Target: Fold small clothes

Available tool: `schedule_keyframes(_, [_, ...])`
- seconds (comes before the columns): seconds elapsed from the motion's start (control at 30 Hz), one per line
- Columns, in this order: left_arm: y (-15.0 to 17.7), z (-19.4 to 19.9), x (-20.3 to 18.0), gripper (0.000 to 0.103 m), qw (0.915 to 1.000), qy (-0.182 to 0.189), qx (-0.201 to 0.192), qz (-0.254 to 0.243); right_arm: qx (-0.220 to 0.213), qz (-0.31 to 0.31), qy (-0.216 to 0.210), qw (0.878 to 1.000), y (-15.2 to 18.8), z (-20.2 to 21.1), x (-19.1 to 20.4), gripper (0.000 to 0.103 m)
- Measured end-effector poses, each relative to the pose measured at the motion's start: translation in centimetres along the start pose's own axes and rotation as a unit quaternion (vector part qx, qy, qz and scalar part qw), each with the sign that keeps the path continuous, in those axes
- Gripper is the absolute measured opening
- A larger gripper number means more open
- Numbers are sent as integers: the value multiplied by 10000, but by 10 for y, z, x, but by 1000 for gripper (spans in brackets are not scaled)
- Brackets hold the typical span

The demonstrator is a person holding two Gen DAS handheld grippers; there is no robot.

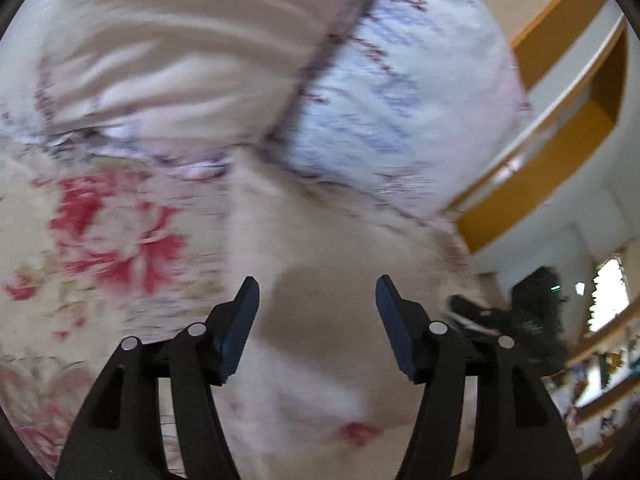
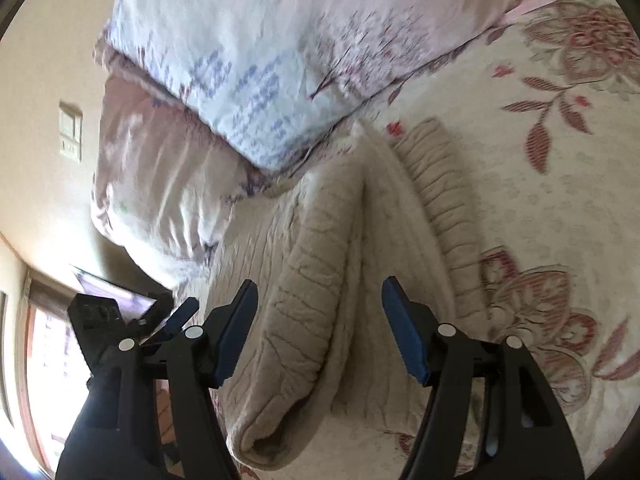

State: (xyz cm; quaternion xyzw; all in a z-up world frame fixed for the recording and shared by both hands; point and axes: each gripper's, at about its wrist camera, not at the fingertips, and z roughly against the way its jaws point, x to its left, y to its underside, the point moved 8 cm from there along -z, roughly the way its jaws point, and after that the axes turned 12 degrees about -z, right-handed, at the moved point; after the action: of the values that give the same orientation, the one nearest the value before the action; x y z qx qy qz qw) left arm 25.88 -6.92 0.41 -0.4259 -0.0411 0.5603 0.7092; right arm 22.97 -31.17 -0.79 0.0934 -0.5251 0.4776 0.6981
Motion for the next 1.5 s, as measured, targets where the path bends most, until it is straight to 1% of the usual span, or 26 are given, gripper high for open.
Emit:
schedule_keyframes(0.1, [10, -8, 22, 60, 9997, -83, 155, 150, 251, 61, 199, 9995, 4, -15, -1, 67])
schedule_keyframes(0.13, [14, -11, 24, 60, 9996, -65, 204, 175, 320, 115, 195, 9992, 5, -19, 1, 66])
schedule_keyframes(0.23, [20, -17, 27, 60, 9995, 69, 252, 192, 354, 137, 78, 9992, 2, -25, 9, 59])
schedule_keyframes(0.3, [21, -22, 26, 60, 9993, 177, 269, 186, 373, 36, -16, 9993, -4, -29, 10, 54])
schedule_keyframes(0.43, [28, -30, 23, 62, 9977, 463, 404, 296, 471, -428, -206, 9978, -18, -46, 4, 48])
schedule_keyframes(0.47, [30, -31, 21, 63, 9973, 506, 437, 313, 490, -500, -245, 9973, -20, -48, 4, 44])
schedule_keyframes(0.5, [33, -31, 20, 64, 9967, 577, 464, 329, 458, -559, -186, 9972, -23, -52, 2, 40])
schedule_keyframes(0.53, [33, -32, 20, 64, 9964, 611, 470, 342, 424, -515, -138, 9977, -24, -54, 2, 27])
schedule_keyframes(0.57, [33, -31, 20, 64, 9963, 631, 464, 356, 342, -349, -54, 9988, -24, -53, 5, 22])
schedule_keyframes(0.63, [31, -30, 19, 65, 9959, 697, 435, 381, 12, 245, 279, 9993, -24, -47, 17, 18])
schedule_keyframes(0.67, [30, -30, 19, 66, 9958, 720, 417, 393, -216, 637, 459, 9967, -23, -41, 28, 18])
schedule_keyframes(0.73, [30, -28, 18, 66, 9955, 754, 404, 415, -591, 1264, 690, 9878, -21, -30, 49, 17])
schedule_keyframes(0.77, [31, -26, 18, 66, 9953, 770, 404, 422, -835, 1611, 870, 9795, -21, -21, 61, 17])
schedule_keyframes(0.8, [32, -25, 18, 67, 9951, 802, 401, 421, -956, 1764, 969, 9749, -22, -17, 66, 17])
schedule_keyframes(0.83, [32, -24, 17, 67, 9949, 833, 394, 413, -1143, 1973, 1111, 9673, -22, -10, 74, 17])
schedule_keyframes(0.9, [33, -23, 14, 67, 9947, 883, 378, 364, -1378, 2190, 1279, 9574, -24, 2, 80, 17])
schedule_keyframes(0.97, [35, -22, 12, 67, 9947, 914, 357, 316, -1537, 2234, 1391, 9524, -28, 14, 80, 17])
schedule_keyframes(1.1, [38, -25, 4, 67, 9938, 1025, 385, 213, -1685, 2170, 1556, 9488, -36, 28, 69, 17])
schedule_keyframes(1.17, [40, -27, 2, 67, 9940, 990, 418, 181, -1689, 2065, 1580, 9507, -41, 31, 59, 17])
schedule_keyframes(1.23, [42, -30, 2, 67, 9930, 1051, 490, 224, -1605, 1992, 1662, 9523, -45, 25, 49, 17])
schedule_keyframes(1.3, [44, -33, 2, 67, 9912, 1163, 553, 293, -1376, 1841, 1871, 9551, -51, 11, 27, 17])
schedule_keyframes(1.37, [44, -34, 1, 67, 9907, 1189, 583, 302, -1031, 1452, 2148, 9603, -56, -4, -2, 23])
schedule_keyframes(1.4, [44, -33, 1, 67, 9909, 1171, 596, 290, -986, 1256, 2129, 9639, -58, -5, -10, 29])
schedule_keyframes(1.43, [43, -33, 1, 67, 9910, 1154, 603, 293, -1062, 1054, 2022, 9678, -61, 1, -15, 38])
schedule_keyframes(1.47, [43, -31, 0, 65, 9911, 1144, 613, 303, -1177, 915, 1954, 9693, -63, 10, -17, 43])
schedule_keyframes(1.5, [43, -30, -1, 65, 9908, 1156, 622, 313, -1307, 803, 1916, 9694, -63, 23, -18, 44])
